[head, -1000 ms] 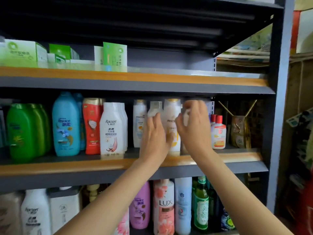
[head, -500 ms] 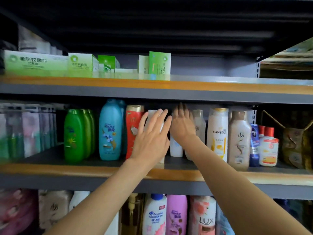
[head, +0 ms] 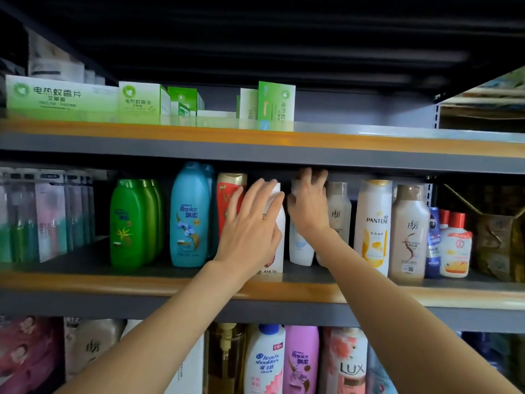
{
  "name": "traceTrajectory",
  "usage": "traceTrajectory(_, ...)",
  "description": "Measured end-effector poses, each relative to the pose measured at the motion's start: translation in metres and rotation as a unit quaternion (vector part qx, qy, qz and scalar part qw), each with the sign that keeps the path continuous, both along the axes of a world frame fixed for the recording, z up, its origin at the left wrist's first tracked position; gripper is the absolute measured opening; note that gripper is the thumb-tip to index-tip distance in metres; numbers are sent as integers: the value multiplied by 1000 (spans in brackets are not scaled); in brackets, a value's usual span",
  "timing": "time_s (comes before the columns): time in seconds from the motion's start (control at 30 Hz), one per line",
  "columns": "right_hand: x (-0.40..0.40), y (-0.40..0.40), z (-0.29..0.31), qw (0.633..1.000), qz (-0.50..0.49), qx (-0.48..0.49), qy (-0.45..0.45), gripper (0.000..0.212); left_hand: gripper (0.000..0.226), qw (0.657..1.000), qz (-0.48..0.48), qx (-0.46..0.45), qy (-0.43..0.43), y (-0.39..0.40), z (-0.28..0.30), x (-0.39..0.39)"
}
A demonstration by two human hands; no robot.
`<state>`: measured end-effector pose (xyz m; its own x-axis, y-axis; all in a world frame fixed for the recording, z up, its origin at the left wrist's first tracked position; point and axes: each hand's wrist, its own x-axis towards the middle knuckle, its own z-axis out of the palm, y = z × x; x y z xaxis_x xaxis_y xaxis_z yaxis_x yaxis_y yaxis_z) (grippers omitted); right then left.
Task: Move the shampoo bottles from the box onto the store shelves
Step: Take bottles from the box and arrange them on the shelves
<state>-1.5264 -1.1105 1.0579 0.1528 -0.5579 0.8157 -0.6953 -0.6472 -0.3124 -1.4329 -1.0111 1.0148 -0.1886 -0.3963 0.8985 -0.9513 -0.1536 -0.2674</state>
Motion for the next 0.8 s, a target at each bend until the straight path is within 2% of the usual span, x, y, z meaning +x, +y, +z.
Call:
traceTrajectory(0.07, -3, -3, 5, 997, 65, 16, -24, 49, 53, 1000, 0, 0, 14, 0, -2, 1)
traceTrajectory(0.23, -8, -13, 12, 989, 141, 37, 17, 59, 56, 1000, 4, 8, 18, -1, -6, 1)
traceTrajectory(0.43, -21, -5, 2, 974, 177, 111, -87, 88, 56, 1000, 4, 13, 26, 0, -7, 0)
traceTrajectory(0.5, -20, -1, -9, 971, 165, 133, -110, 85, 56, 999, 1, 15, 31, 0, -7, -1)
traceTrajectory(0.63, -22, 6, -36, 971, 86, 210, -70, 52, 55, 999, 1, 18, 36, 0, -6, -4)
traceTrajectory(0.8, -25, 12, -52, 977, 3, 213, 9, 58, 56, 999, 5, 25, 39, 2, -5, -7)
